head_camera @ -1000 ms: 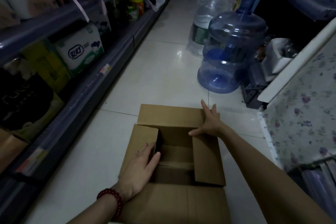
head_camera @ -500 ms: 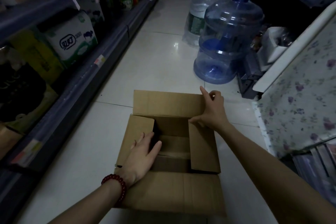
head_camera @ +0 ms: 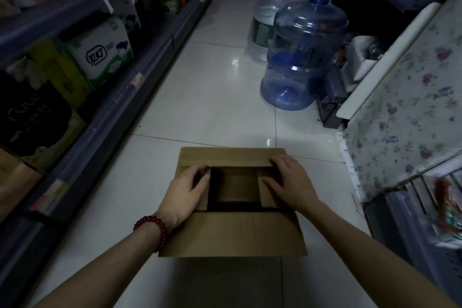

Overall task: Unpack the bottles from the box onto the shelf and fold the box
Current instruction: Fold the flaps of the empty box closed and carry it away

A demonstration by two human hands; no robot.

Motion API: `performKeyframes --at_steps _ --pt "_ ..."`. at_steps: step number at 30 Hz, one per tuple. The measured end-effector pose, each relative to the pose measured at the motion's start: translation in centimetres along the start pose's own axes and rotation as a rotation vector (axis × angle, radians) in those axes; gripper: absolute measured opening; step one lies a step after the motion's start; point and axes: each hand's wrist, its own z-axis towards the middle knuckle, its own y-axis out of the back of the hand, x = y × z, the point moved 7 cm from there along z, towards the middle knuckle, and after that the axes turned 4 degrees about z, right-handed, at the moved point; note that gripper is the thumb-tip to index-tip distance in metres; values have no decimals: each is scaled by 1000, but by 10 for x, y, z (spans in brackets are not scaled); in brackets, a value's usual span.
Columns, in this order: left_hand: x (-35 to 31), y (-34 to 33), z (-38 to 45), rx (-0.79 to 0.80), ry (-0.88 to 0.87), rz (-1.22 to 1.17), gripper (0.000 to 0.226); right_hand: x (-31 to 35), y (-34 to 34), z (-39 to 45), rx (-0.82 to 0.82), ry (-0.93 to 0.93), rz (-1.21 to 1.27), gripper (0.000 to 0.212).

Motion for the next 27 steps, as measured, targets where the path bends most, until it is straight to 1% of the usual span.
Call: performKeyframes --at_steps 4,6,7,10,12,14,21,23,27 --pt "4 9 -7 0 0 -22 36 -5 -15 -15 182 -98 42 70" --pt "2 13 -9 -18 -49 51 38 -4 -17 -18 229 -123 62 69" --pt "3 12 -9 -2 -67 113 41 -3 -17 -19 239 -128 63 68" --pt "13 0 -10 153 -45 278 54 3 -13 -21 246 -134 45 68" --pt "20 -5 -9 222 -29 335 56 12 -8 -24 227 -126 56 69" --pt "22 -6 -8 226 -30 342 55 26 -4 -33 215 -112 103 70" --pt "29 -9 -9 207 -37 311 54 76 -13 -89 297 -80 401 76" --pt "31 -9 -9 204 -41 305 54 81 -19 -102 336 -65 411 78" --pt "34 -10 -9 182 -53 314 55 86 -28 -116 378 6 281 89"
